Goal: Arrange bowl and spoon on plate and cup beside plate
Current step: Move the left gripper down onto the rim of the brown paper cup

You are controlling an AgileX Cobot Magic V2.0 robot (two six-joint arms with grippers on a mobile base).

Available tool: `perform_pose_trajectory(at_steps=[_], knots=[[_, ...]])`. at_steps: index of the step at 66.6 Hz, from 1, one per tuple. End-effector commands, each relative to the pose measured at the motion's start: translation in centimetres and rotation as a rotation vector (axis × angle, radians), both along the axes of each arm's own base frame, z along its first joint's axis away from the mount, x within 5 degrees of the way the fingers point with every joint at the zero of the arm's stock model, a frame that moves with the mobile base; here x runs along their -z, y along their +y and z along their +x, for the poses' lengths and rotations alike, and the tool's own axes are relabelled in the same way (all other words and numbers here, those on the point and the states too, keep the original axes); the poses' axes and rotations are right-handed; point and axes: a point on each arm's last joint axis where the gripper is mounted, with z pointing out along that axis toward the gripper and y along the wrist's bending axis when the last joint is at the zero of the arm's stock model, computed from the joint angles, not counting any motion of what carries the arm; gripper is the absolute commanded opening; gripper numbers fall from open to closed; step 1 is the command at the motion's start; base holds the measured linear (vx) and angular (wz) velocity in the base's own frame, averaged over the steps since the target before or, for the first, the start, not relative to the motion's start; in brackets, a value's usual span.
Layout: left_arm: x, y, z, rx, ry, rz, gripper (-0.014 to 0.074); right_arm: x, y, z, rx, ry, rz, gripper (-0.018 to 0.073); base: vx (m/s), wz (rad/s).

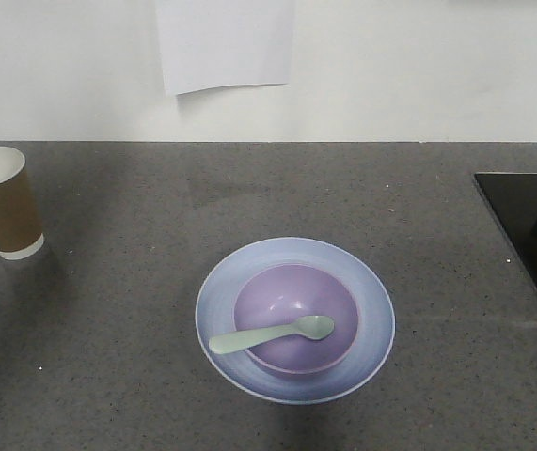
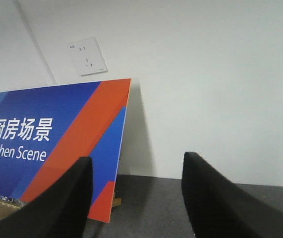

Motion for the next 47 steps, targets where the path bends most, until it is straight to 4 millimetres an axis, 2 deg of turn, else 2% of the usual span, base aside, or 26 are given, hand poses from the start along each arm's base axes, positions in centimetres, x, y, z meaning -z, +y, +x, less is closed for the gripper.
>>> perform_pose_trajectory(at_steps=[1,11,19,38,47], knots=[[0.1,0.3,2.0,0.017,-0.011,-0.016,0.0398,-1.0,0.1,0.2,-0.001,-0.063,0.013,-0.0006,0.0,0.0],[3.2,1.5,6.4,0.013,0.111,-0.1,0.0386,-0.9,0.2,0.2,-0.008,-0.057,0.02,-0.0006,0.0,0.0],[5.4,2.9,9.0,0.024,0.181,-0.174,0.0354,-0.9,0.2,0.2,-0.013,-0.05,0.025,-0.0006,0.0,0.0],[9.6,6.3,12.0,0.05,0.339,-0.36,0.0328,-0.8,0.2,0.2,-0.012,-0.043,0.023,-0.0006,0.0,0.0],[11.3,7.1,13.2,0.089,0.388,-0.445,0.0329,-0.8,0.2,0.2,-0.012,-0.043,0.023,-0.0006,0.0,0.0]])
